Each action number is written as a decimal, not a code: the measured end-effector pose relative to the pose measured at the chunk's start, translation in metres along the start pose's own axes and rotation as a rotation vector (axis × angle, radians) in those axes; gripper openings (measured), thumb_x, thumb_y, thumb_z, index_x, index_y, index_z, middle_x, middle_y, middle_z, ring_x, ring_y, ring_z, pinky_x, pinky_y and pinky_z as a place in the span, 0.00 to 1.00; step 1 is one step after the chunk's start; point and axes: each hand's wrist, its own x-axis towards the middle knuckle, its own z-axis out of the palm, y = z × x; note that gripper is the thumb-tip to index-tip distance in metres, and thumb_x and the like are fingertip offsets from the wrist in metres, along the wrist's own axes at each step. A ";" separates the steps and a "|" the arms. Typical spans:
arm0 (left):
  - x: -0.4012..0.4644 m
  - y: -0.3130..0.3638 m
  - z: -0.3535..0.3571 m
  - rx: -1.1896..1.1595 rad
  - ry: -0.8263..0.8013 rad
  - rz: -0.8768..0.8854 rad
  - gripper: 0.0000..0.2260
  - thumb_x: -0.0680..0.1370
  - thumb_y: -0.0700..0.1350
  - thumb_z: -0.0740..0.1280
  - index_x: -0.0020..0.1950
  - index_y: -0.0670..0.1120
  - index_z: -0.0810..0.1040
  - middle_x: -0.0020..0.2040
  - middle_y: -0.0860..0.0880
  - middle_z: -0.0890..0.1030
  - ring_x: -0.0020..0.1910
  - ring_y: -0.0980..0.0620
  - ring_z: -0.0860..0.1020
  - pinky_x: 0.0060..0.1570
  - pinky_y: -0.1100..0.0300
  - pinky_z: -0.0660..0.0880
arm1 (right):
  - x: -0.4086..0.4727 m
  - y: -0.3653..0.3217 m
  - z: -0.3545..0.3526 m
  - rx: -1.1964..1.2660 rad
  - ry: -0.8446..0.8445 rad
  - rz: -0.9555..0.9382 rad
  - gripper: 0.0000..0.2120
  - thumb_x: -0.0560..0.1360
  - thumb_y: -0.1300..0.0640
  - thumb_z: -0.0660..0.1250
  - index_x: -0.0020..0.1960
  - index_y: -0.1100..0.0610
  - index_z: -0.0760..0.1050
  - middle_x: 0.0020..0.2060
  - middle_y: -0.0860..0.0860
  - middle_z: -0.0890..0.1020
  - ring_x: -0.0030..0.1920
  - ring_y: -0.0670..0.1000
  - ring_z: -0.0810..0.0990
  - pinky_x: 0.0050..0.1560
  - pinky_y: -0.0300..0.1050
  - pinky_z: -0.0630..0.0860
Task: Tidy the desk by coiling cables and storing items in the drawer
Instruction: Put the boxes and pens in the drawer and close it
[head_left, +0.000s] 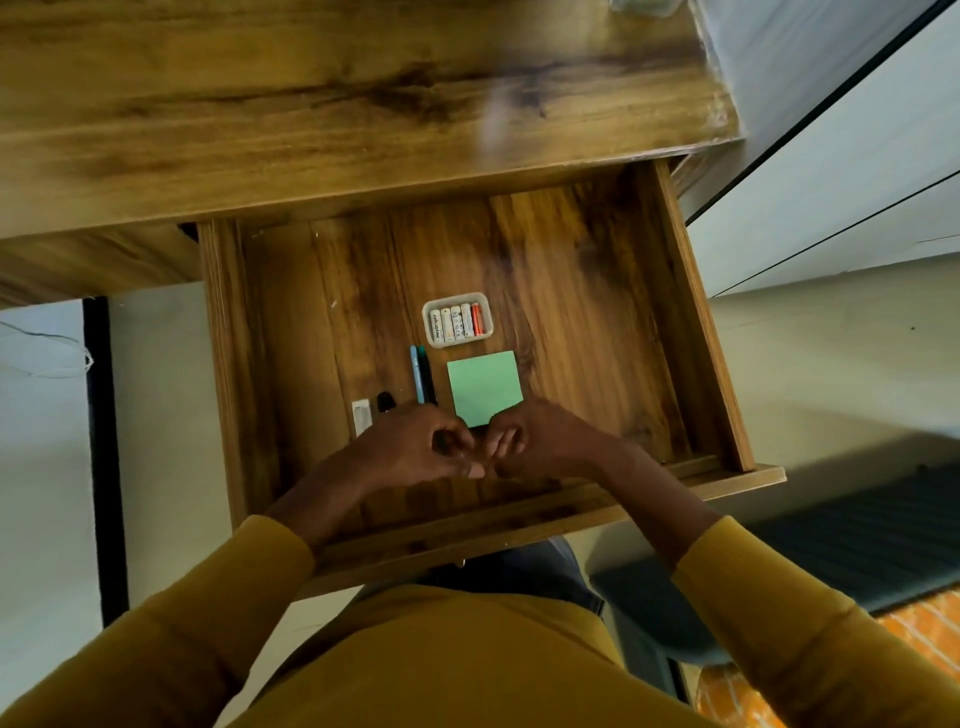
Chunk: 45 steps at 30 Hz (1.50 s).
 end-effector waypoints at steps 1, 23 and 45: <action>-0.001 -0.003 0.002 0.017 -0.019 0.002 0.18 0.70 0.61 0.80 0.57 0.56 0.85 0.53 0.60 0.85 0.51 0.60 0.83 0.54 0.55 0.83 | -0.001 0.001 0.003 0.015 -0.044 -0.011 0.08 0.74 0.52 0.77 0.51 0.50 0.84 0.46 0.43 0.86 0.49 0.43 0.83 0.57 0.49 0.82; -0.019 -0.033 0.037 0.297 -0.057 -0.072 0.27 0.68 0.73 0.73 0.58 0.56 0.82 0.56 0.57 0.81 0.53 0.57 0.77 0.50 0.57 0.78 | -0.013 0.020 0.019 -0.166 -0.225 -0.011 0.12 0.76 0.46 0.74 0.58 0.47 0.82 0.56 0.43 0.82 0.56 0.46 0.80 0.61 0.49 0.78; 0.020 -0.017 -0.034 0.306 0.055 -0.072 0.20 0.67 0.69 0.77 0.48 0.55 0.82 0.47 0.57 0.80 0.47 0.56 0.78 0.45 0.57 0.79 | 0.040 0.000 -0.030 -0.217 -0.073 -0.031 0.08 0.76 0.52 0.76 0.54 0.50 0.85 0.51 0.45 0.85 0.53 0.47 0.81 0.58 0.50 0.80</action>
